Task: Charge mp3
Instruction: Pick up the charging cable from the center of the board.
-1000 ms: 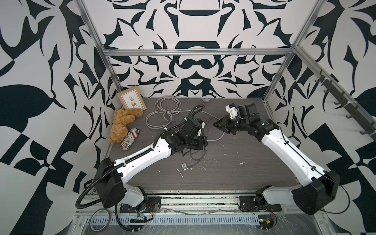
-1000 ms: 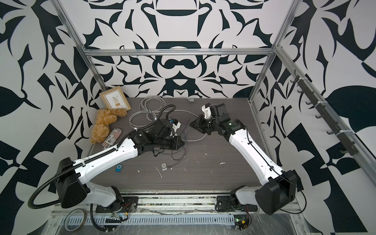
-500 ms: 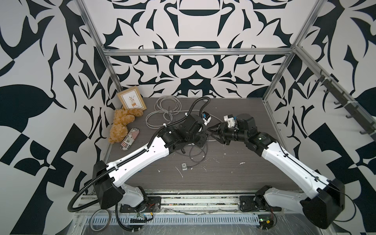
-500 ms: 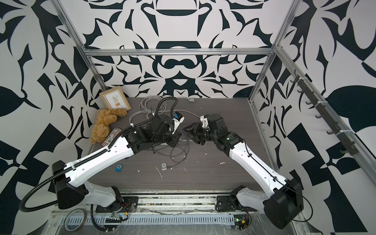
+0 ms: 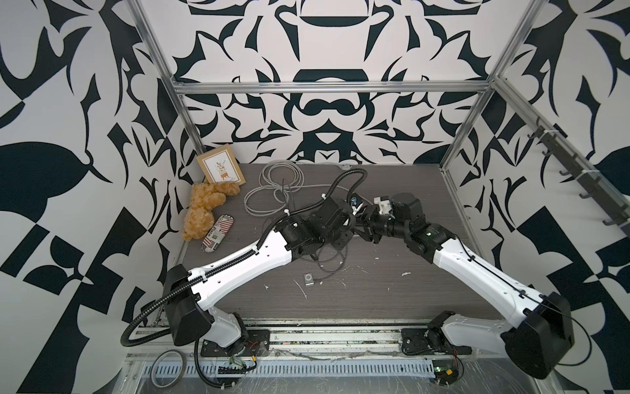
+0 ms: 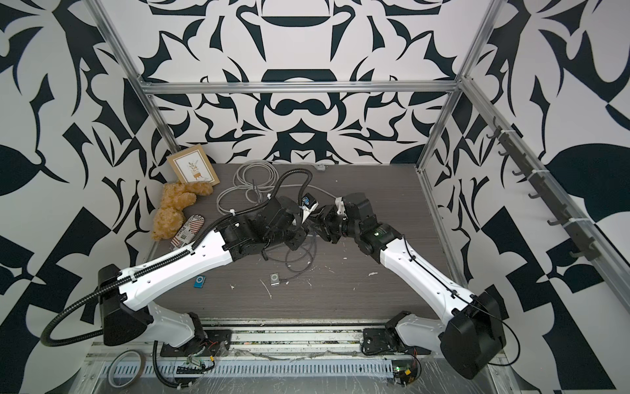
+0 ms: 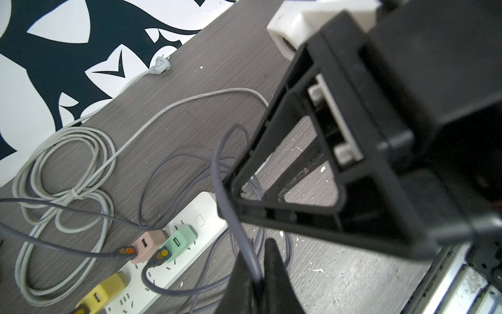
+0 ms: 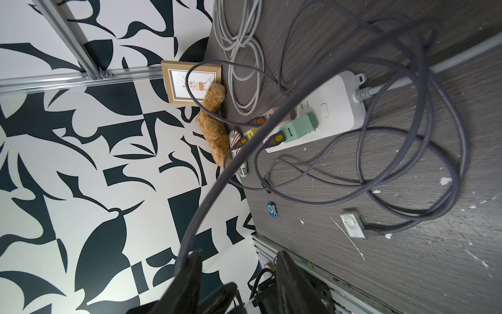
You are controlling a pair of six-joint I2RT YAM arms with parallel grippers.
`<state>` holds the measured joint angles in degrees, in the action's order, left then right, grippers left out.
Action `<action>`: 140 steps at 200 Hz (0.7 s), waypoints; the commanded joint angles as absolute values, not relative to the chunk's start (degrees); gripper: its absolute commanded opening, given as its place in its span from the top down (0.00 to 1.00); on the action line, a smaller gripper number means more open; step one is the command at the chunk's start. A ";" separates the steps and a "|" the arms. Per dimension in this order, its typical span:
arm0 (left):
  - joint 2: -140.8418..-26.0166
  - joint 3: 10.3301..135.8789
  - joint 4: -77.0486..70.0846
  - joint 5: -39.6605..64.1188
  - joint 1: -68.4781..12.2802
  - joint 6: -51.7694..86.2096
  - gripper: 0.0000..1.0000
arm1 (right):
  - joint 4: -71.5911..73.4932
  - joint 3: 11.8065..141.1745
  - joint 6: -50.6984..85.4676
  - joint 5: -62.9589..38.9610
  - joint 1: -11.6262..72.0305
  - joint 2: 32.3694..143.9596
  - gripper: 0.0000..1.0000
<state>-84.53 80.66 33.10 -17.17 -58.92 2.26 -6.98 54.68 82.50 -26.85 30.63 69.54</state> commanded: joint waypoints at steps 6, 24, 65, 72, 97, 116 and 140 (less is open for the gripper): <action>-85.84 79.74 32.93 -17.30 -59.77 0.62 1.00 | -0.70 55.28 84.53 -24.78 31.02 68.37 0.53; -85.74 78.88 32.59 -16.77 -58.89 1.85 1.00 | -1.87 55.09 84.89 -25.02 31.00 67.18 0.53; -85.00 78.39 31.07 -12.19 -55.84 3.70 1.00 | -5.59 51.23 86.03 -24.48 30.96 61.19 0.54; -85.00 78.34 31.00 -11.00 -55.37 4.08 1.00 | -5.05 50.15 86.63 -24.27 30.95 60.18 0.53; -85.07 77.70 30.17 -9.20 -54.93 4.51 1.00 | -3.14 48.86 87.97 -24.59 30.96 59.94 0.53; -85.01 77.22 29.36 -8.55 -54.93 4.63 1.00 | -1.29 50.20 87.90 -24.92 31.01 61.87 0.53; -84.82 76.31 28.61 -8.20 -55.02 4.66 1.00 | -0.32 52.28 87.45 -25.11 31.01 64.55 0.53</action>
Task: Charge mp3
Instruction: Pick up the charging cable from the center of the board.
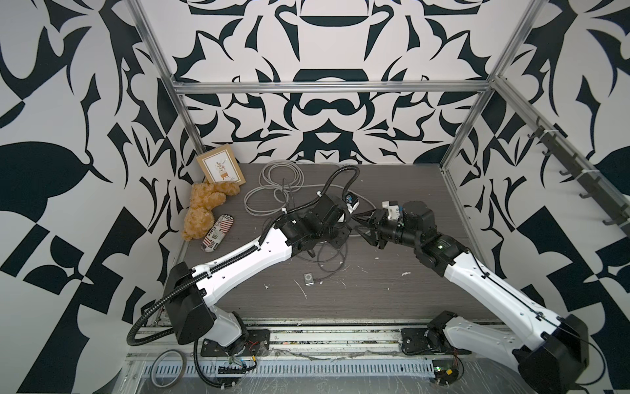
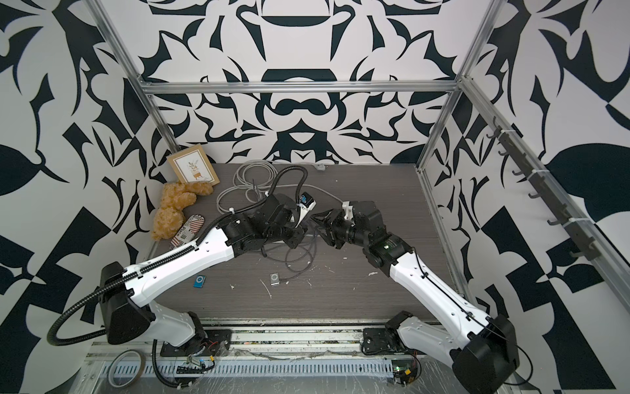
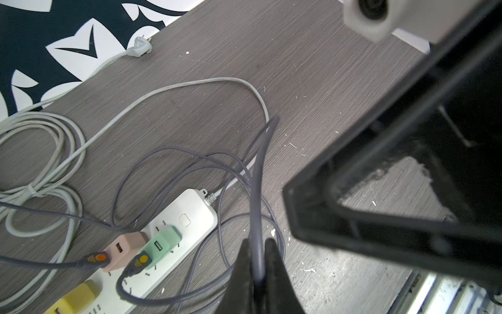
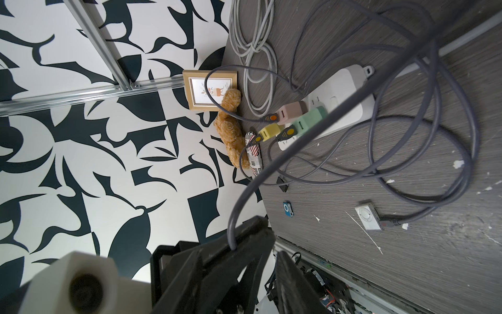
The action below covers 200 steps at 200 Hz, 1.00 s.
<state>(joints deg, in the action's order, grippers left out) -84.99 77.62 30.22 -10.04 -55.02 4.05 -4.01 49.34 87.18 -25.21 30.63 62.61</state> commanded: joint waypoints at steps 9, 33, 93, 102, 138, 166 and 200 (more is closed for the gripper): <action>-84.68 76.22 28.52 -8.21 -55.15 4.75 1.00 | -0.12 52.94 87.19 -25.84 30.98 65.92 0.53; -83.99 75.48 27.61 -8.00 -55.61 3.95 1.00 | 1.87 52.85 87.80 -25.30 31.07 68.08 0.53; -83.31 72.83 25.76 -16.92 -58.23 0.28 1.00 | 5.86 54.33 89.62 -26.52 32.60 71.99 1.00; -83.17 72.78 24.97 -18.95 -58.28 -0.56 1.00 | 5.23 54.28 89.73 -26.37 33.07 71.60 1.00; -79.95 74.66 24.49 -22.44 -56.98 4.18 0.33 | 6.80 54.32 86.85 -24.31 32.30 69.48 1.00; -66.81 70.10 20.74 -11.37 -54.85 26.71 0.07 | 17.46 57.14 76.73 -21.64 27.17 71.03 1.00; -51.38 51.94 -0.01 -7.61 -54.58 61.24 0.03 | 39.66 61.28 70.16 -19.85 26.02 77.52 1.00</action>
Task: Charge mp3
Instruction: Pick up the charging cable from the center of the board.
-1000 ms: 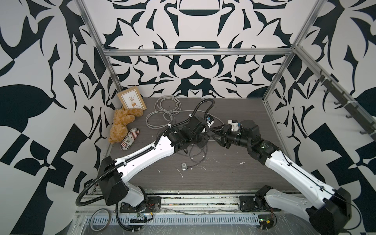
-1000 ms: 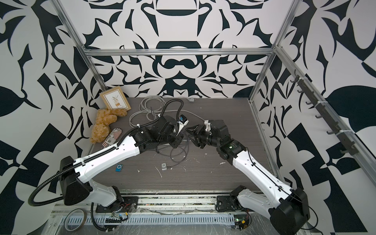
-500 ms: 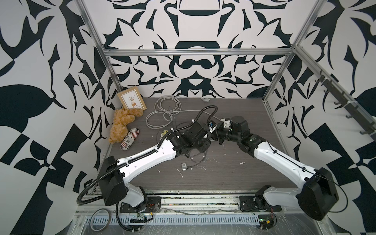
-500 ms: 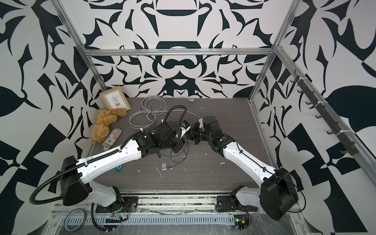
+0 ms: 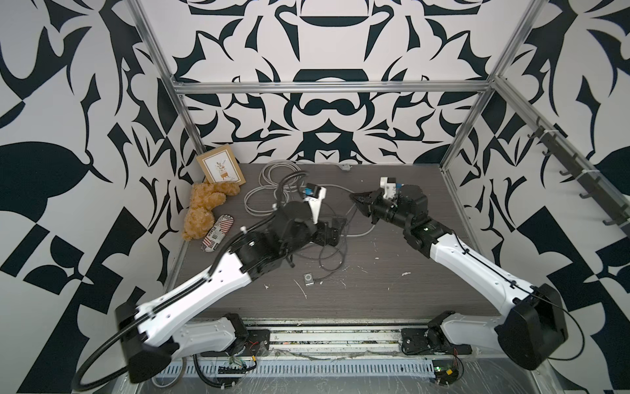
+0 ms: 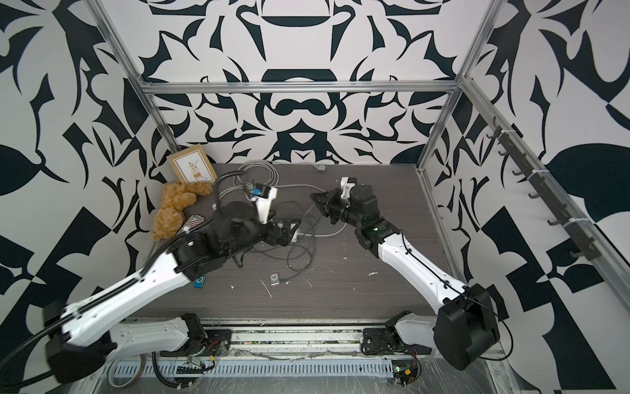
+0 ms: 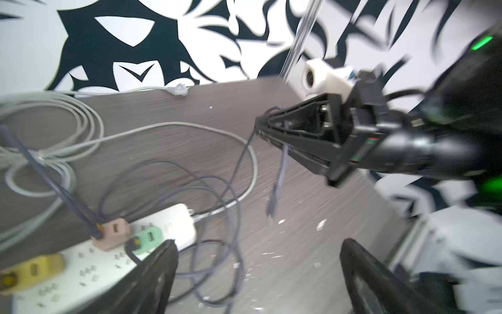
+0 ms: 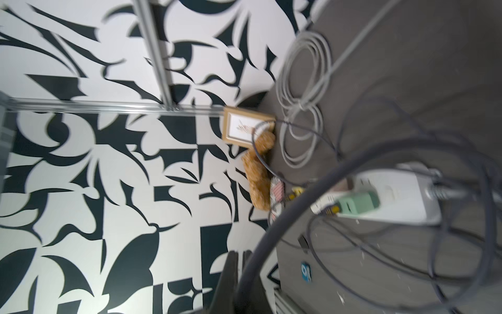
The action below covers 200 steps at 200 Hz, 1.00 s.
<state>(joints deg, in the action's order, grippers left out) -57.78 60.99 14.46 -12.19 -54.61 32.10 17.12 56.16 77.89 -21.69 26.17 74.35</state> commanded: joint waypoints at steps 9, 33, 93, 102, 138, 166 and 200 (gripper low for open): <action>-50.26 50.26 -1.63 -7.47 -54.58 67.63 0.05 | 43.41 62.61 69.81 -20.25 26.25 79.40 1.00; -52.62 52.76 -0.81 -6.07 -54.58 77.84 0.08 | 52.17 64.16 68.83 -19.92 27.59 83.47 1.00; -56.32 56.24 0.34 -12.42 -53.70 95.21 0.14 | 62.69 61.48 65.19 -16.26 31.37 85.48 1.00; -55.92 56.08 0.85 -13.27 -53.08 96.63 0.14 | 63.45 61.04 65.22 -16.17 31.62 85.36 1.00; -57.68 55.39 -6.12 -13.82 -51.17 101.94 0.16 | 65.65 59.40 63.77 -16.00 32.63 84.58 1.00; -60.73 60.32 -6.13 -12.87 -50.21 100.11 0.19 | 68.44 57.72 63.34 -14.68 33.34 84.46 1.00; -63.23 60.51 -7.14 -12.70 -48.40 104.54 0.22 | 72.07 56.53 61.53 -13.60 34.84 84.23 1.00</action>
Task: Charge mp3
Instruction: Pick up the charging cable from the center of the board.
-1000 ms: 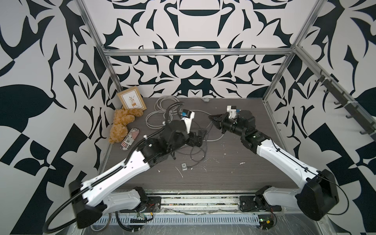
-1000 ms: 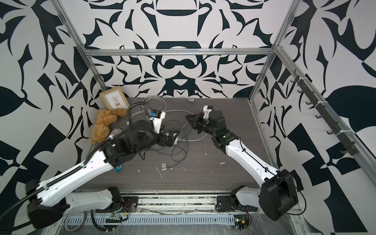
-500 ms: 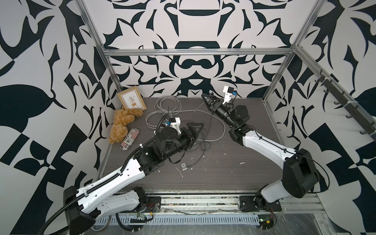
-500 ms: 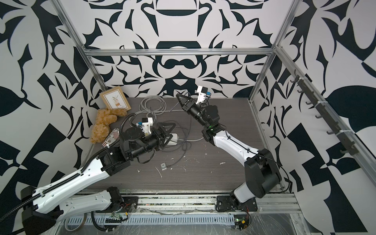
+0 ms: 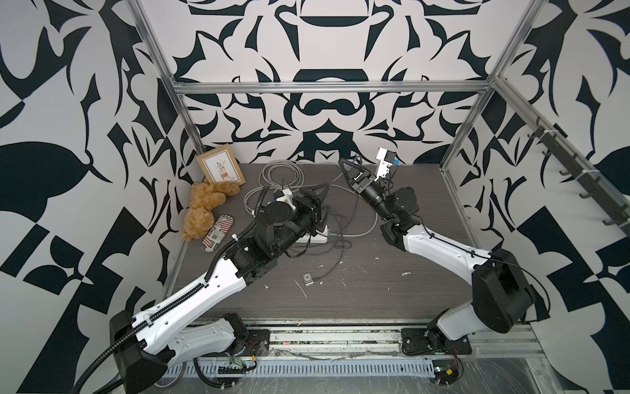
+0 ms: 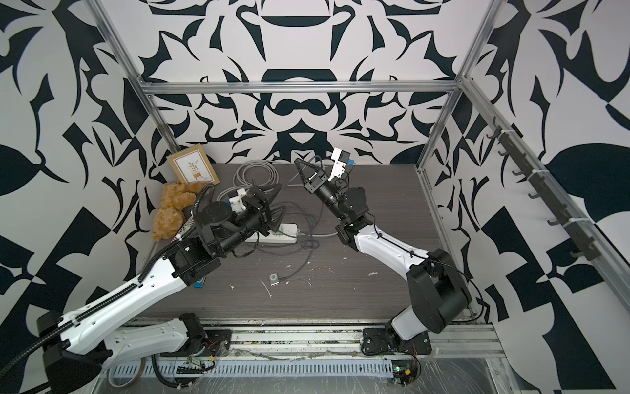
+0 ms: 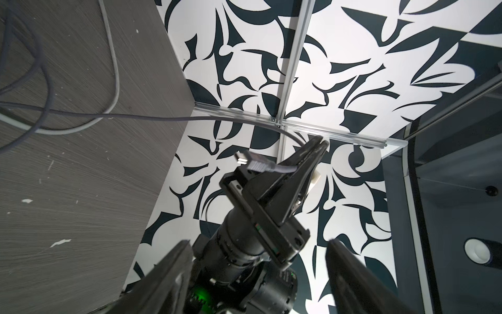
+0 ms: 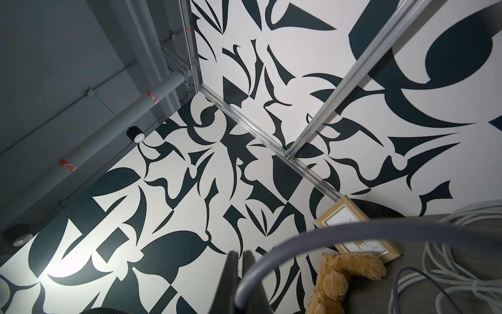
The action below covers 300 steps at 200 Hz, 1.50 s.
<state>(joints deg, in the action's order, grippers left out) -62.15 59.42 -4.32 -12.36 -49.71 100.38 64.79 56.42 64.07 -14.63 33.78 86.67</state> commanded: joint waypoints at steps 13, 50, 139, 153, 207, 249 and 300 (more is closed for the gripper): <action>-64.40 61.11 -7.11 -11.85 -47.63 105.78 0.25 | 72.62 56.13 61.23 -13.55 35.39 84.13 1.00; -66.00 62.16 -5.98 -10.45 -44.98 107.25 0.31 | 73.66 54.78 60.34 -13.19 36.38 83.36 1.00; -68.76 64.28 -7.11 -6.49 -42.89 107.70 0.54 | 73.09 53.09 58.96 -12.53 37.88 82.27 1.00; -69.39 64.51 -7.03 -5.70 -43.00 108.05 0.53 | 73.47 53.15 58.96 -12.44 37.89 82.49 1.00; -68.00 64.25 -4.22 -6.89 -43.28 109.03 0.53 | 73.74 52.55 58.88 -12.92 37.88 82.54 1.00; -68.44 63.81 -5.91 -6.99 -42.67 109.51 0.73 | 74.25 51.81 58.80 -13.20 37.99 82.31 1.00; -68.07 63.72 -4.84 -6.93 -41.60 109.38 0.94 | 75.14 50.26 58.62 -13.22 37.97 81.41 1.00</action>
